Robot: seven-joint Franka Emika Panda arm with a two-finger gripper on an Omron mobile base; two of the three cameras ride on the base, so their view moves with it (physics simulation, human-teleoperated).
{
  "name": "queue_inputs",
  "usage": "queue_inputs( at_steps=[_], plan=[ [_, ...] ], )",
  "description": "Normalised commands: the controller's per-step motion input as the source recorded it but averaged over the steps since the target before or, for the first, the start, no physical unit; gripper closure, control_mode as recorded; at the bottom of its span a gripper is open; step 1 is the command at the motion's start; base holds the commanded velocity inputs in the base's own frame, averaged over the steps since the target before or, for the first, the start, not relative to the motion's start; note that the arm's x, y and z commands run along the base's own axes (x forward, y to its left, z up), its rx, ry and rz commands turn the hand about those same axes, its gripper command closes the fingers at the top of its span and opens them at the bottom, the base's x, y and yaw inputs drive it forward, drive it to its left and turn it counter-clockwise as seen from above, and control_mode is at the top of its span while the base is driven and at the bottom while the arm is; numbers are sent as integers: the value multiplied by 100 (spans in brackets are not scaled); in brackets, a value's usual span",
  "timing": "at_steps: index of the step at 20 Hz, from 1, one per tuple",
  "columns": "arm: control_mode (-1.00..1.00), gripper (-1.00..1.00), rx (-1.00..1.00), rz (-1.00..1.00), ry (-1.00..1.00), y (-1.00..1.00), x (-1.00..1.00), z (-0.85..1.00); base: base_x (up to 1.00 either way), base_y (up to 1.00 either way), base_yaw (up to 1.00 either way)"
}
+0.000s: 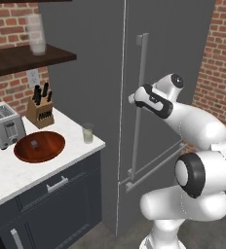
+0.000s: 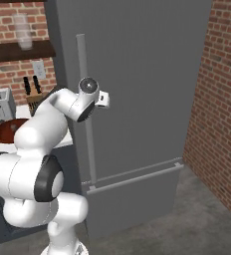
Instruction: Grab a lemon wedge from the fridge and one ice cube from the ice bowl, and put them in the glass of lemonade.
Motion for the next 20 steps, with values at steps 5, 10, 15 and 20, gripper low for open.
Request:
queue_inputs(
  at_steps=[5,10,15,20],
  plan=[
    [-100,100,0,0,0,12,4,-7,0,0,0],
    [-100,100,0,0,0,1,7,-3,0,0,0],
    [-100,100,0,0,-6,-38,11,-12,0,0,0],
    [-100,100,0,-6,-8,-100,0,-10,0,0,0]
  ],
)
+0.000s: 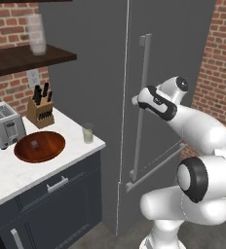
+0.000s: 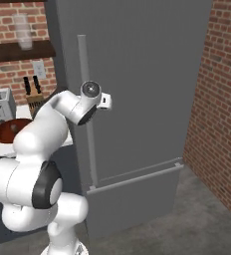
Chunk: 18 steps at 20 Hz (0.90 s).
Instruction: Grab a lemon wedge from the fridge and one ice cube from the ice bowl, and put them in the glass of lemonade.
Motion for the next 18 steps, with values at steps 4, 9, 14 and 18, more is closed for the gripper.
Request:
queue_inputs(
  at_steps=[4,9,14,18],
  plan=[
    [-100,100,1,-9,-2,-100,-2,0,0,0,0],
    [-100,100,9,-12,-1,-100,-39,0,0,0,0],
    [-100,100,12,-14,-5,-100,-62,-12,0,0,0],
    [-100,100,12,-11,-14,-100,-68,-39,0,0,0]
  ],
)
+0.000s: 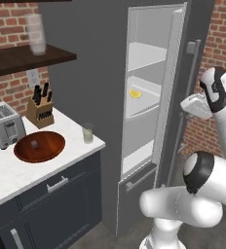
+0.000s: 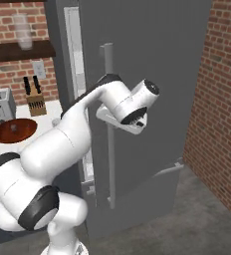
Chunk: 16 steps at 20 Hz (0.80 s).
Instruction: Grab a lemon wedge from the fridge and one ice cube from the ice bowl, and put them in the glass of lemonade.
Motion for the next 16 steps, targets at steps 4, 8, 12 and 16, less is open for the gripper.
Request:
queue_inputs(
  at_steps=[4,8,12,16],
  plan=[
    [-100,-100,13,-16,-23,-99,-84,-65,0,0,0],
    [-100,-100,14,-26,-2,-63,-65,-6,0,0,0],
    [-100,-100,10,-17,-14,-29,-71,54,0,0,0],
    [-100,-100,1,-13,-15,9,-77,100,0,0,0]
  ],
)
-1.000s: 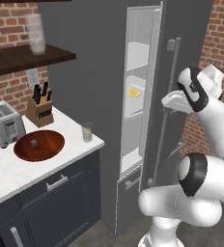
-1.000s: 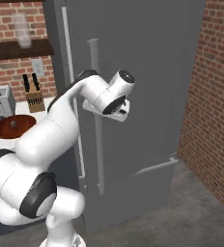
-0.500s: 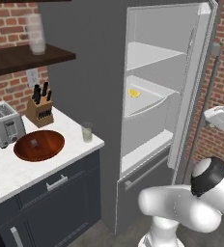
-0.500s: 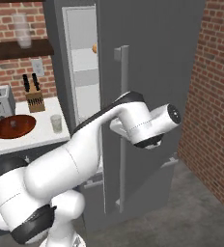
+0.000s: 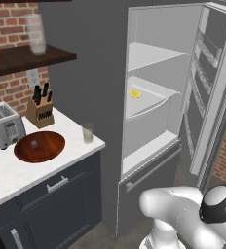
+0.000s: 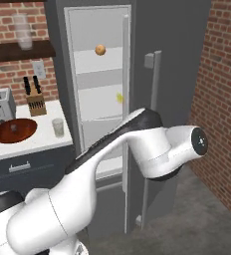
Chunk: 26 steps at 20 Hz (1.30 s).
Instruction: Grab a lemon wedge from the fridge and one ice cube from the ice bowl, and put them in the glass of lemonade.
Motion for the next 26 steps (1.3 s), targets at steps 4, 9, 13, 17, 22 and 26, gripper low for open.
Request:
queue_inputs(
  at_steps=[4,9,13,17,22,26],
  plan=[
    [-100,-100,-8,-20,-8,44,-91,94,0,0,0],
    [-100,-100,-26,-40,5,69,-32,33,0,0,0],
    [-100,-100,-38,-61,26,40,57,-11,0,0,0],
    [-100,-100,-41,-61,34,29,87,-24,0,0,0],
    [-100,-100,-39,-23,41,-4,95,0,0,0,0],
    [-100,-100,-34,-1,47,-40,86,7,0,0,0]
  ],
)
